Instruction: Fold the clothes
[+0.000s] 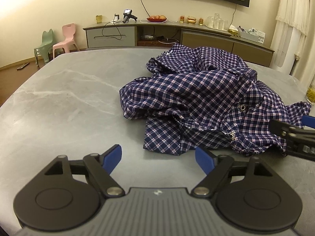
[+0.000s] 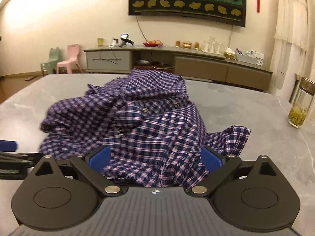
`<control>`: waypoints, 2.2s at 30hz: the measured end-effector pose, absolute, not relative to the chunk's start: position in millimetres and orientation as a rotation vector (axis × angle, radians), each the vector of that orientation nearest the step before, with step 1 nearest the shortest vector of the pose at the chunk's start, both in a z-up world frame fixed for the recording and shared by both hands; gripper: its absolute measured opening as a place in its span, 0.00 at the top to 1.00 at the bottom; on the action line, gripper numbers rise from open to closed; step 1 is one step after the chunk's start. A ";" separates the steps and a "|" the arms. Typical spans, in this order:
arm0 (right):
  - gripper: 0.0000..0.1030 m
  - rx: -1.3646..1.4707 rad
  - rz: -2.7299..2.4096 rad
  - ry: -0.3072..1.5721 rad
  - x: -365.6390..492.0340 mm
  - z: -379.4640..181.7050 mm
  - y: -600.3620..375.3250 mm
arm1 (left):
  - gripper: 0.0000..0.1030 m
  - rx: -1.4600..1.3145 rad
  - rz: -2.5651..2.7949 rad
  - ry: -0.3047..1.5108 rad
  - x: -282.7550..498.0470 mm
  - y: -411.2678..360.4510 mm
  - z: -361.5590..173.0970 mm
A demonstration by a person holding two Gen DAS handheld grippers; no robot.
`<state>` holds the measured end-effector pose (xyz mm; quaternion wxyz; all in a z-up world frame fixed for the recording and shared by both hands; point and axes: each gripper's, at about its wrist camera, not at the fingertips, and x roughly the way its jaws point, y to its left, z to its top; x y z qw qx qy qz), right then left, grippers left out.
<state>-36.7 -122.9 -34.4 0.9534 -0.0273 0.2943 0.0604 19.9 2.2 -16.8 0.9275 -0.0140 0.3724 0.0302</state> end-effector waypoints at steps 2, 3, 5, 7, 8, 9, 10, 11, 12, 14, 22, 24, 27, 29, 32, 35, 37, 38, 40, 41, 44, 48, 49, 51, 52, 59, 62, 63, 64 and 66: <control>0.04 -0.062 0.106 0.617 -26.1 -40.7 -124.1 | 0.19 -0.032 0.062 0.764 20.6 3.1 -17.4; 0.04 -0.065 0.097 0.626 -20.9 -43.8 -124.7 | 0.19 -0.036 0.076 0.758 21.2 3.3 -17.4; 0.05 -0.067 0.101 0.659 -10.9 -52.8 -125.9 | 0.19 -0.039 0.081 0.757 21.9 3.9 -17.4; 0.26 -0.063 0.118 0.699 -1.9 -62.6 -127.1 | 0.19 -0.043 0.081 0.759 22.6 5.1 -17.0; 0.35 -0.057 0.132 0.710 -0.1 -64.8 -127.8 | 0.19 -0.045 0.081 0.761 22.9 5.6 -16.6; 0.48 -0.055 0.141 0.714 0.7 -65.4 -128.3 | 0.19 -0.047 0.081 0.763 23.2 6.2 -16.1; 0.74 -0.070 0.135 0.698 -1.2 -61.0 -128.0 | 0.19 -0.049 0.081 0.763 23.2 6.8 -15.6; 0.84 -0.084 0.130 0.682 -3.1 -56.7 -127.7 | 0.19 -0.050 0.081 0.761 23.0 7.4 -14.8; 0.90 -0.091 0.123 0.657 -6.0 -50.4 -128.6 | 0.19 -0.052 0.082 0.760 22.8 7.8 -13.9; 0.92 -0.057 0.095 0.552 -18.9 -26.4 -137.6 | 0.19 -0.057 0.082 0.757 22.8 9.4 -12.5; 0.84 0.071 -0.052 0.630 -30.0 -20.0 -186.5 | 0.18 -0.085 0.068 0.780 30.7 15.6 -18.1; 0.84 0.217 -0.048 0.710 -24.2 -31.4 -202.2 | 0.14 -0.101 0.055 0.793 34.1 17.9 -21.2; 0.48 0.278 -0.028 0.608 -36.3 -11.1 -210.8 | 0.04 -0.129 0.035 0.814 43.6 20.8 -25.7; 0.25 0.259 -0.003 0.580 -36.0 -6.0 -208.0 | 0.02 -0.159 0.018 0.830 59.0 21.5 -28.4; 0.22 0.234 0.046 0.611 -24.7 -11.5 -201.4 | 0.01 -0.188 -0.029 0.867 85.8 15.5 -37.4; 0.56 0.208 0.096 0.648 -12.9 -17.8 -194.3 | 0.63 -0.112 -0.094 0.837 106.4 0.7 -41.5; 0.87 0.176 0.129 0.668 -7.0 -19.3 -186.4 | 0.94 -0.112 -0.133 0.801 117.9 7.2 -24.8; 0.88 0.183 0.159 0.630 -11.2 -13.4 -186.4 | 0.95 -0.145 -0.127 0.757 120.7 18.1 -9.4; 0.95 0.220 0.269 0.541 -24.1 3.6 -185.0 | 0.95 -0.167 -0.096 0.626 115.1 45.9 30.8; 0.95 0.243 0.336 0.493 -31.9 13.1 -184.2 | 0.94 -0.198 -0.086 0.584 112.7 63.1 48.0; 0.94 0.253 0.385 0.456 -41.1 19.5 -185.5 | 0.92 -0.165 -0.040 0.605 113.1 93.8 51.7; 0.53 0.333 0.262 0.599 -19.1 -7.6 -200.2 | 0.66 -0.113 -0.004 0.761 112.1 106.0 -14.6; 0.45 0.327 0.237 0.606 -14.9 -10.9 -199.6 | 0.59 -0.153 -0.009 0.784 109.5 108.7 -25.7; 0.28 0.301 0.203 0.611 -8.1 -13.6 -197.5 | 0.46 -0.234 -0.045 0.805 105.3 110.8 -37.9; 0.19 0.282 0.198 0.605 -1.8 -11.5 -194.3 | 0.40 -0.230 -0.072 0.802 105.1 107.3 -39.9; 0.07 0.096 0.245 0.626 100.2 9.0 -144.3 | 0.37 -0.241 -0.141 0.791 117.5 107.5 -49.1; 0.26 0.005 0.218 0.739 167.7 -12.2 -122.3 | 0.70 -0.228 -0.166 0.783 120.5 111.1 -53.7; 0.72 -0.011 0.220 0.794 188.4 -21.3 -117.0 | 0.93 -0.227 -0.173 0.789 122.1 112.5 -53.9; 0.89 -0.018 0.222 0.835 200.5 -26.1 -113.7 | 0.94 -0.239 -0.176 0.786 121.1 115.9 -52.5; 0.94 -0.014 0.234 0.776 198.6 -12.9 -109.6 | 0.95 -0.251 -0.153 0.736 116.1 122.2 -41.1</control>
